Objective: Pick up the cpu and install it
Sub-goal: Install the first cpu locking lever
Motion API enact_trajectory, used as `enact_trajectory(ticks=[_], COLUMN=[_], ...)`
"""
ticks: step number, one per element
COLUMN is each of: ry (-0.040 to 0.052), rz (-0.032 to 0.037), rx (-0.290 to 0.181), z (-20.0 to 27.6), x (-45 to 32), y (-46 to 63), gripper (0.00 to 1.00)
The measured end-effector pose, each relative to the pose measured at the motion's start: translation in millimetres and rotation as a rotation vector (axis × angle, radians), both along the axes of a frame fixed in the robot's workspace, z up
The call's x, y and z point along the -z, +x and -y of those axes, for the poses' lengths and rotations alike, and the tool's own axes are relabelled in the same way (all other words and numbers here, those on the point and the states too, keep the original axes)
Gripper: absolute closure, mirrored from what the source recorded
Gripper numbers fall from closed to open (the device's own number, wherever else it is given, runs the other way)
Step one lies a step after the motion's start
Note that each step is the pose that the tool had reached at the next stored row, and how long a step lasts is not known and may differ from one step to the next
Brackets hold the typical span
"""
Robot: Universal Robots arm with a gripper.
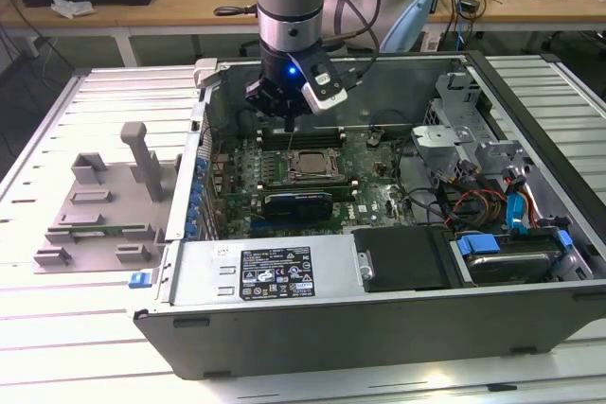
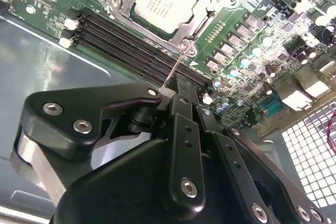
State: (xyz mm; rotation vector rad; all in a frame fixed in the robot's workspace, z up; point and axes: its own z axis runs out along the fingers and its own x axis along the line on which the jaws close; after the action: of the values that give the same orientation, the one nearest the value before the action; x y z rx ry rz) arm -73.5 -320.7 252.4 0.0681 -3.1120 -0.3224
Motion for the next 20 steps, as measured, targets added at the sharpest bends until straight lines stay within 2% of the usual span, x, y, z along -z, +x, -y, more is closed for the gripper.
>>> enact_trajectory(ticks=[13, 18, 20], ry=[0.0000, 0.0000, 0.0000], rz=[-0.0001, 0.0000, 0.0000], rx=[0.000, 0.000, 0.000], z=[0.0, 0.6, 0.6], x=[-2.0, -1.3, -1.3], y=[0.5, 9.0, 9.2], gripper=[0.89, 0.89, 0.89])
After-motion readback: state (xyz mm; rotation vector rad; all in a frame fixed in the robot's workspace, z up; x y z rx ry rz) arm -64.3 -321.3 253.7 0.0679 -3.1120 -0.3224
